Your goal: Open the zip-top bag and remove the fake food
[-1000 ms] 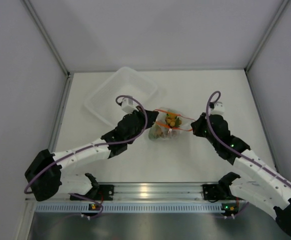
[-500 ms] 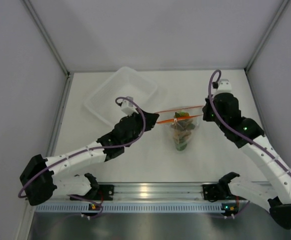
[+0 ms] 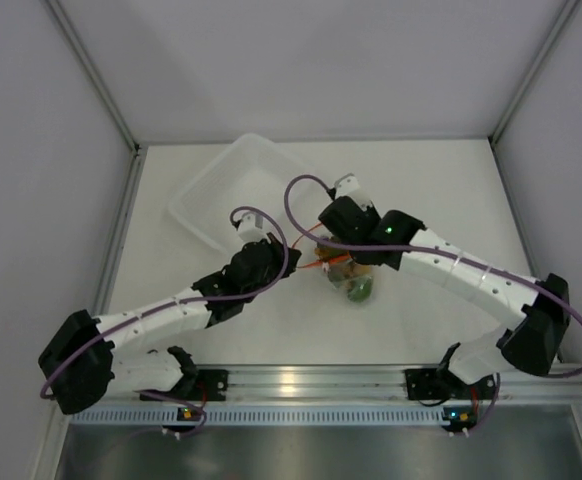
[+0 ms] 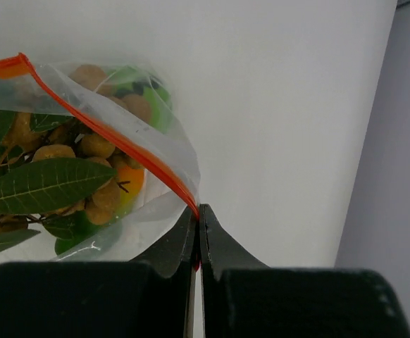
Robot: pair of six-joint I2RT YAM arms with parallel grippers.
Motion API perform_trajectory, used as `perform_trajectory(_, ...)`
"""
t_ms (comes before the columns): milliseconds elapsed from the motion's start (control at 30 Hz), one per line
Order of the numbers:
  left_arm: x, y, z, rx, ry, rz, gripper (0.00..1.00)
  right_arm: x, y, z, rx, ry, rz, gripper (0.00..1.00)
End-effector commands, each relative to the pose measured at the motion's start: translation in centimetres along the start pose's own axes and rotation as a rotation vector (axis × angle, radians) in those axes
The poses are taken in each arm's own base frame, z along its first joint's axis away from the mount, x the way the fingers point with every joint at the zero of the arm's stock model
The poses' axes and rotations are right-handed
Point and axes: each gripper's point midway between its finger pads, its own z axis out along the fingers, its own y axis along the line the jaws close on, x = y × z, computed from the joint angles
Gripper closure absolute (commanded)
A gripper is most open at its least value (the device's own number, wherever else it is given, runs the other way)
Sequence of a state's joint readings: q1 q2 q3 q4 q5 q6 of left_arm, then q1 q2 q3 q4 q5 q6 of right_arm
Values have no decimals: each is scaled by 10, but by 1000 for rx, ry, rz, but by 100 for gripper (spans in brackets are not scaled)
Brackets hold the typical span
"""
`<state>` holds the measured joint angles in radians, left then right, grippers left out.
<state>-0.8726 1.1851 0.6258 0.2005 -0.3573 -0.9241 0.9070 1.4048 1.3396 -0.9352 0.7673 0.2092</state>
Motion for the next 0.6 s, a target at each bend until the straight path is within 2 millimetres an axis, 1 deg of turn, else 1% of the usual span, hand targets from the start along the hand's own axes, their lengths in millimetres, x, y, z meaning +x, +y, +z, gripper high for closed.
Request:
perform_trajectory(0,-11,3,-18,-11,-9,16,100,-18,5,-14,64,-23,-82,100)
perform_trajectory(33,-17,0,-25,-4,-20,24,100,-25,9,-17,58,-34,-78,100)
perform_trajectory(67,-19,2,-29,-14,-20,33,98,-28,15,-18,49,-38,-82,100)
perform_trajectory(100,-26,0,-32,-18,-30,37,94,-31,25,-18,39,-41,-94,100)
perform_trajectory(133,-28,7,-40,-47,-26,59,90,-35,30,-20,23,-49,-86,100)
perform_trajectory(167,-31,7,-44,-48,-32,67,81,-37,36,-19,16,-51,-88,100)
perform_trajectory(200,-37,4,-48,-47,-38,74,78,-39,42,-20,4,-58,-93,100)
perform_trajectory(233,-37,9,-52,-70,-29,105,75,-42,45,-20,0,-62,-91,100)
perform_trajectory(267,-41,7,-55,-72,-31,117,71,-43,46,-20,-1,-63,-92,100)
perform_trajectory(300,-47,2,-57,-73,-32,131,64,-43,51,-19,-1,-59,-102,100)
perform_trajectory(333,-46,7,-60,-99,-11,169,59,-44,53,-18,0,-60,-93,100)
perform_trajectory(400,-47,3,-63,-94,14,199,58,-45,57,-16,1,-60,-91,100)
perform_trajectory(433,-53,-8,-66,-69,13,217,56,-47,57,-16,4,-63,-79,100)
perform_trajectory(467,-49,-12,-69,-49,50,228,55,-47,58,-15,5,-65,-71,100)
perform_trajectory(500,-53,-22,-73,-17,54,228,56,-48,59,-16,2,-68,-58,100)
perform_trajectory(533,-58,-36,-77,28,56,223,57,-48,60,-15,-4,-70,-44,100)
perform_trajectory(567,-57,-46,-81,68,75,212,57,-49,60,-17,-11,-75,-30,100)
